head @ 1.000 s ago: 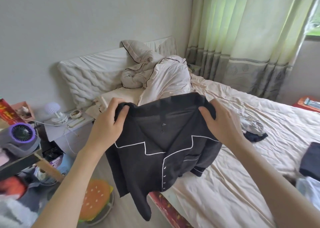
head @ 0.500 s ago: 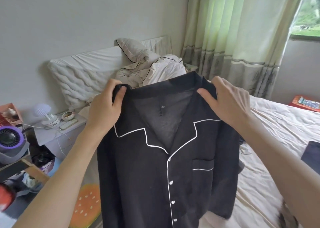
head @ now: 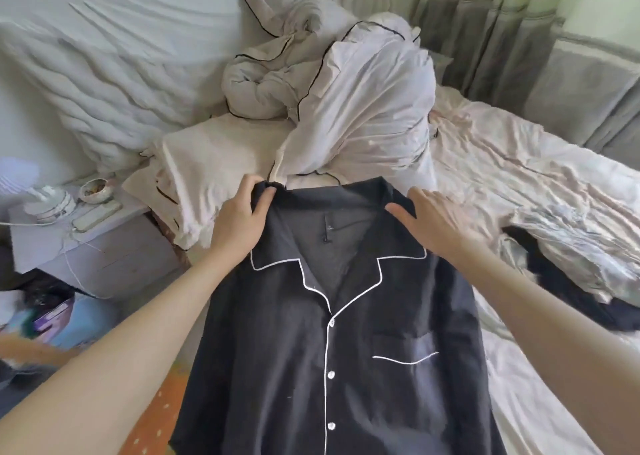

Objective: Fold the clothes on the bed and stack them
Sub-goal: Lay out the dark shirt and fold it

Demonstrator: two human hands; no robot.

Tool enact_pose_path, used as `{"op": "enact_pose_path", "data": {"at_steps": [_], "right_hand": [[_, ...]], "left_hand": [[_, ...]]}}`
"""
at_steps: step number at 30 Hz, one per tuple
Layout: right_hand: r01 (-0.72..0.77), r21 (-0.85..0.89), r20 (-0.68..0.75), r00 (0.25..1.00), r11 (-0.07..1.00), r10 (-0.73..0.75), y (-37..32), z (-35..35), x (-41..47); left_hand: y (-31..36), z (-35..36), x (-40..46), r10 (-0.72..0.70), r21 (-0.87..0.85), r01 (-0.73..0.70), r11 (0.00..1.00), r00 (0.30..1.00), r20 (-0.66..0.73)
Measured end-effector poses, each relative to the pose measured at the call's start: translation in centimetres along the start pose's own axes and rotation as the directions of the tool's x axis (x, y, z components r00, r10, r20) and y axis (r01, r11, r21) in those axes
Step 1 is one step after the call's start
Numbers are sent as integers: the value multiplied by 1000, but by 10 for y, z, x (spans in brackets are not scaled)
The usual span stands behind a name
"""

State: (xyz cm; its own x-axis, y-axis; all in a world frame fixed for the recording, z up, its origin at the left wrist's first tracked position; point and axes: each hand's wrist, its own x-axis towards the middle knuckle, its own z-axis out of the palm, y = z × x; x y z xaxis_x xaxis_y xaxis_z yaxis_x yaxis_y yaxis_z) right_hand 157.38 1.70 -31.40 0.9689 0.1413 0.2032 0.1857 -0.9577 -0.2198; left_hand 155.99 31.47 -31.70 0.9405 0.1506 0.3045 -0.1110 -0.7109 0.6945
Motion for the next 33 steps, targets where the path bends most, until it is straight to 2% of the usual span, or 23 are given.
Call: {"op": "enact_pose_path", "data": {"at_steps": [4,12,19,23,26,28,30,33], "right_hand": [[-37,48,92,995,998,33,34,111,76],[-53,88,37,998,995,50,72,251,197],[-234,100,263,944,967,201,103,370,206],[-292,134,337,912,947,233,112,401,211],[-404,344,346,893,847,286,112,405,222],[-451,488,390,879,748,275,109,402,231],[-485,558,453,858,674,242,107,400,237],[-503,559,494,841,659,222,111,402,244]], "left_hand": [[-80,90,59,-107,29,105,994,991,81],[-180,212,163,-176,37,176,984,984,1],[-270,294,179,-330,78,322,943,935,130],[-298,321,186,-332,115,315,942,925,187],[-305,327,198,-355,161,324,932,904,239],[-305,329,207,-304,123,278,953,888,346],[-301,330,214,-267,64,266,962,862,430],[-299,336,221,-275,-2,304,953,863,424]]}}
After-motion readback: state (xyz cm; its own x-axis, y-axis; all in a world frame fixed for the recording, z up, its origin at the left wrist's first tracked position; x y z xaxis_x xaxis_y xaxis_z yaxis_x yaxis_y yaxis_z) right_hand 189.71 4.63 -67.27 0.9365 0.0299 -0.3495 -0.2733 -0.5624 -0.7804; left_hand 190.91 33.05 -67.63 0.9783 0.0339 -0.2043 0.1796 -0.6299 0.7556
